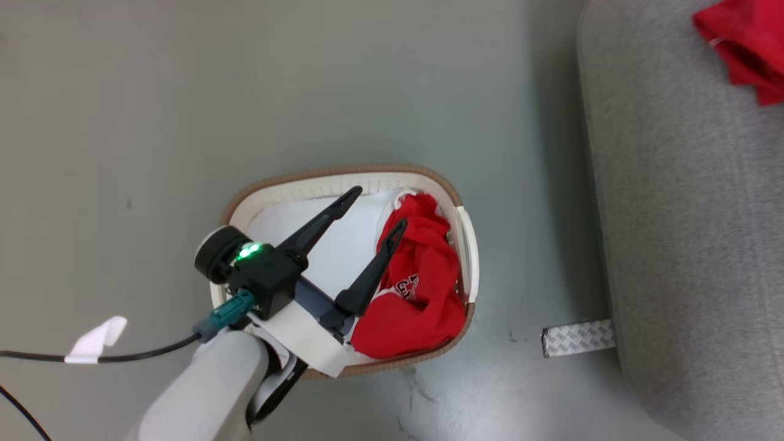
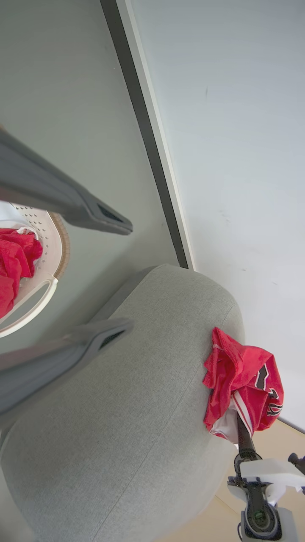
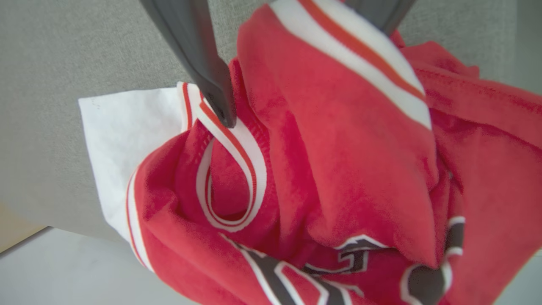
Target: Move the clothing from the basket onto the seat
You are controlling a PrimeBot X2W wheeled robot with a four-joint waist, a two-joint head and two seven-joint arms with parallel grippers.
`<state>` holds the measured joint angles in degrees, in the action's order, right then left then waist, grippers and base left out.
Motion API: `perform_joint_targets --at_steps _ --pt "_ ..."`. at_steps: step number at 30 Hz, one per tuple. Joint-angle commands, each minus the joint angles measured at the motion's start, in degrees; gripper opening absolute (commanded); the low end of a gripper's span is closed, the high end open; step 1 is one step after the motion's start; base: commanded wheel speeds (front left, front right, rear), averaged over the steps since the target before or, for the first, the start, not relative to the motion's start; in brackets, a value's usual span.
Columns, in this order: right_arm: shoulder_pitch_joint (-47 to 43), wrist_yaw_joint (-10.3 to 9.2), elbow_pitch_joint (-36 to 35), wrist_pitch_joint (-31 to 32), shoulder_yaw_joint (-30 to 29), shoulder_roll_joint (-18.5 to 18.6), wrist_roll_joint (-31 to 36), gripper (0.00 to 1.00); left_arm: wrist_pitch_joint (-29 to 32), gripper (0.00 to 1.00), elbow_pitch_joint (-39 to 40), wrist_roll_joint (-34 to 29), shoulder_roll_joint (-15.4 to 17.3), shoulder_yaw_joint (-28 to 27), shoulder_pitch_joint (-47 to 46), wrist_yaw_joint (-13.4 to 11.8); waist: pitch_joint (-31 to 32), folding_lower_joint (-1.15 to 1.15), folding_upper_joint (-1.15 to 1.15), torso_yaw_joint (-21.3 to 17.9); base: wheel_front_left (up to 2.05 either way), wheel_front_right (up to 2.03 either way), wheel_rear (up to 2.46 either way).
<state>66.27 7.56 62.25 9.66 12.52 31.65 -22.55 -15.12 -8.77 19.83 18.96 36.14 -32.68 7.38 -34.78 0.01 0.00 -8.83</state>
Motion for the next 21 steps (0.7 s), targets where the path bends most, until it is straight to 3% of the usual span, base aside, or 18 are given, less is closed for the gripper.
perform_joint_targets --at_steps 1,10,21 --pt "-1.18 -0.13 -0.37 -0.61 0.89 -0.14 -0.87 1.00 -0.04 1.00 -0.38 1.11 -0.01 -0.22 0.93 0.11 1.76 -0.01 0.00 -0.57 0.00 0.00 0.00" --pt "-4.70 -0.13 -6.82 -4.77 8.51 1.33 -4.48 1.00 -0.04 1.00 -1.94 1.09 -1.26 -3.22 5.06 -0.37 13.59 -0.01 0.00 -0.94 0.00 0.00 0.00" --pt "-12.44 -0.13 -23.34 -11.33 16.37 2.39 -12.19 1.00 -0.05 1.00 -2.52 1.27 -3.24 -11.53 11.74 -3.33 28.80 -0.01 0.00 2.07 0.00 0.00 0.00"
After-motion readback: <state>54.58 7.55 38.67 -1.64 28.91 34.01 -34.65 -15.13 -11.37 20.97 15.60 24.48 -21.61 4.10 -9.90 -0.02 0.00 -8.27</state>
